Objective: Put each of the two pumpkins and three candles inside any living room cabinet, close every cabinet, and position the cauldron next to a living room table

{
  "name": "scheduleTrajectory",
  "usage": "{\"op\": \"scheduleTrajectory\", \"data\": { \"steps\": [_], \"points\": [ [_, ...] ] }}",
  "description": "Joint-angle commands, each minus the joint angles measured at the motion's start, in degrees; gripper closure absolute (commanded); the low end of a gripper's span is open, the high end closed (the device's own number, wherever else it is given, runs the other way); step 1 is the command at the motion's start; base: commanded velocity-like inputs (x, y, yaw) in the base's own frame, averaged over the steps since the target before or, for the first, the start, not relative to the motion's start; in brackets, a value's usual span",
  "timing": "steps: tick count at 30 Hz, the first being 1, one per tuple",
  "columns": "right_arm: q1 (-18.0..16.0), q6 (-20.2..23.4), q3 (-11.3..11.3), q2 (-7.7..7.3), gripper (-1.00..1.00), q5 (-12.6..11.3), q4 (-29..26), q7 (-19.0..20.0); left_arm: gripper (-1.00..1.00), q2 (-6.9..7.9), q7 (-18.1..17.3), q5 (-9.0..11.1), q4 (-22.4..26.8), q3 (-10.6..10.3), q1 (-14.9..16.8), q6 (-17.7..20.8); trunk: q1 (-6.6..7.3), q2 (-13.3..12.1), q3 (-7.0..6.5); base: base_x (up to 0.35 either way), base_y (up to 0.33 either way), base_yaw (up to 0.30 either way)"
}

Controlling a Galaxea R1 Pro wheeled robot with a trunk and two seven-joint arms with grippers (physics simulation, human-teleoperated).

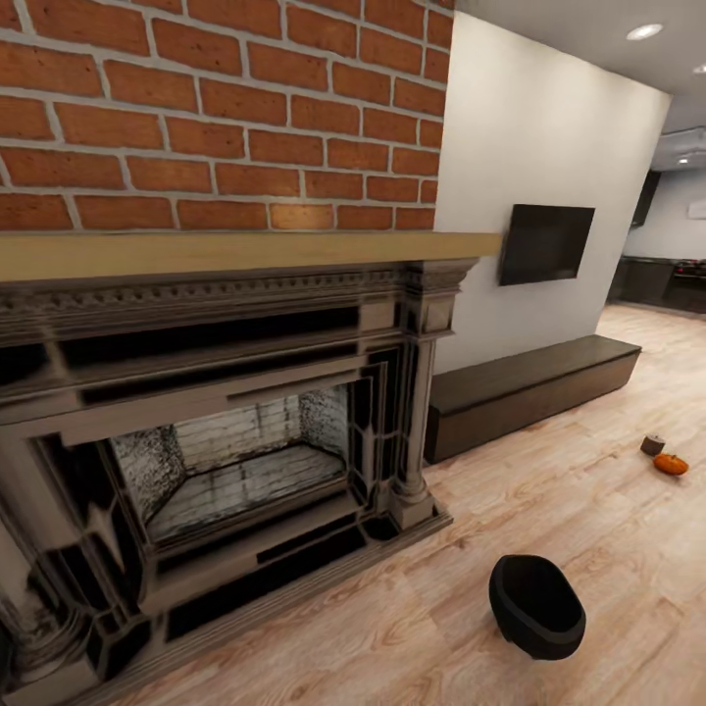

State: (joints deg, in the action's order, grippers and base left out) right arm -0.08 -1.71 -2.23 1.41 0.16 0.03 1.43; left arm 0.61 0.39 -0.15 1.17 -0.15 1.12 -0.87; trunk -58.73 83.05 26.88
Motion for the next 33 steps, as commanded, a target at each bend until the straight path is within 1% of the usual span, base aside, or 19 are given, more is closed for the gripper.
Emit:
{"op": "scheduleTrajectory", "data": {
  "steps": [1, 6, 13, 19, 25, 26, 27, 28, 29, 31, 32, 33],
  "points": [
    [-0.01, -0.16, -0.23, 0.0, -1.0, 0.01, 0.03, 0.15, -1.0, 0.0, 0.01, -0.02, -0.01, -0.04, 0.02, -0.18, 0.0, 0.03, 0.05, 0.0, 0.0, -0.29],
    [-0.01, -0.21, -0.23, 0.03, -1.0, 0.01, -0.02, 0.18, -1.0, 0.0, -0.02, -0.02, -0.02, -0.07, 0.02, -1.35, 0.0, 0.03, 0.05, 0.0, 0.0, -0.29],
    [-0.01, -0.22, -0.24, 0.08, -1.0, 0.01, -0.03, 0.2, -1.0, 0.0, 0.02, -0.02, -0.03, -0.1, 0.02, -1.94, 0.0, 0.03, 0.05, 0.0, 0.0, -0.238],
    [-0.01, -0.5, -0.24, 0.03, -1.0, 0.01, 0.0, 0.19, -1.0, 0.0, 0.03, -0.02, -0.03, -0.11, 0.02, -2.14, 0.0, 0.03, 0.05, 0.0, 0.0, -0.072],
    [0.01, -3.23, -0.22, 0.28, -1.0, 0.05, -0.29, 0.15, -1.0, 0.0, -0.21, -0.04, 0.71, -0.13, 0.41, -4.22, 0.0, 0.03, 0.05, 0.0, 0.0, -0.012],
    [0.02, -4.31, -0.22, 0.33, -1.0, 0.04, -0.78, 0.1, -1.0, 0.0, -0.26, -0.05, 1.37, -0.12, 0.7, -4.43, 0.0, 0.03, 0.05, 0.0, 0.0, -0.005],
    [0.04, -7.05, -0.28, 0.6, -1.0, 0.01, -2.59, 0.04, -1.0, 0.03, -0.34, -0.04, 3.51, -0.12, 1.28, -4.47, 0.0, 0.03, 0.05, 0.0, 0.0, -0.003],
    [0.05, -8.36, -0.34, 0.9, -1.0, -0.02, -3.92, 0.04, -1.0, 0.05, -0.37, -0.04, 4.96, -0.12, 1.52, -4.3, 0.0, 0.03, 0.05, 0.0, 0.0, -0.003],
    [0.06, -10.07, -0.49, 1.82, -1.0, -0.25, -7.39, 0.02, -1.0, 0.06, -0.41, -0.03, 8.4, -0.13, 1.86, -3.41, 0.0, 0.03, 0.05, 0.0, 0.0, -0.002],
    [0.07, -10.57, -0.62, 2.75, -1.0, -0.75, -11.79, -0.01, -1.0, 0.07, -0.43, -0.03, 12.51, -0.16, 2.09, -1.54, 0.0, 0.03, 0.05, 0.0, 0.0, -0.001],
    [0.1, -9.51, -0.7, 3.37, -1.0, -1.46, -16.93, -0.05, -1.0, 0.08, -0.45, -0.01, 17.23, -0.17, 2.23, 1.06, 0.0, 0.03, 0.05, 0.0, 0.0, 0.0],
    [0.12, -8.22, -0.72, 3.59, -1.0, -1.84, -19.75, -0.06, -1.0, 0.08, -0.45, 0.01, 19.8, -0.16, 2.26, 2.52, 0.0, 0.03, 0.05, 0.0, 0.0, 0.0]
  ]
}}
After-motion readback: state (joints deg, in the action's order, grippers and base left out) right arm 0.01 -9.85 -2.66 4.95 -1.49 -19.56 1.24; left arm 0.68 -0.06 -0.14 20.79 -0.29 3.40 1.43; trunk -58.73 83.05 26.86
